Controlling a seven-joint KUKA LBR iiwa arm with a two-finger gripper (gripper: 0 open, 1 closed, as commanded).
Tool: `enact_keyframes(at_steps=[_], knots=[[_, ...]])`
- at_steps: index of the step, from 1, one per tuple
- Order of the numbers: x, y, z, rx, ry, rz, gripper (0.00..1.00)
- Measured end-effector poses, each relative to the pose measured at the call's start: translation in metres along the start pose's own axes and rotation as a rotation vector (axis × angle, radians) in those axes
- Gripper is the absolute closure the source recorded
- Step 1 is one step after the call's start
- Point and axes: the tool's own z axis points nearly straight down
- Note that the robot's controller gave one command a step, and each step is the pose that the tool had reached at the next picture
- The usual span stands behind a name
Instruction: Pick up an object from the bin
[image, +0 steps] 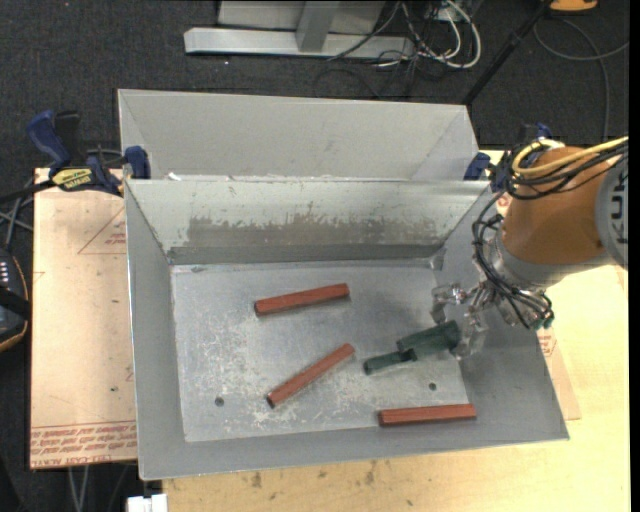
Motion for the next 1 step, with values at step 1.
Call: enact_keyframes(at_steps=[1], knots=[[0.0521, 0.0030, -0.1433, 0.002, -0.003, 0.032, 1.00]])
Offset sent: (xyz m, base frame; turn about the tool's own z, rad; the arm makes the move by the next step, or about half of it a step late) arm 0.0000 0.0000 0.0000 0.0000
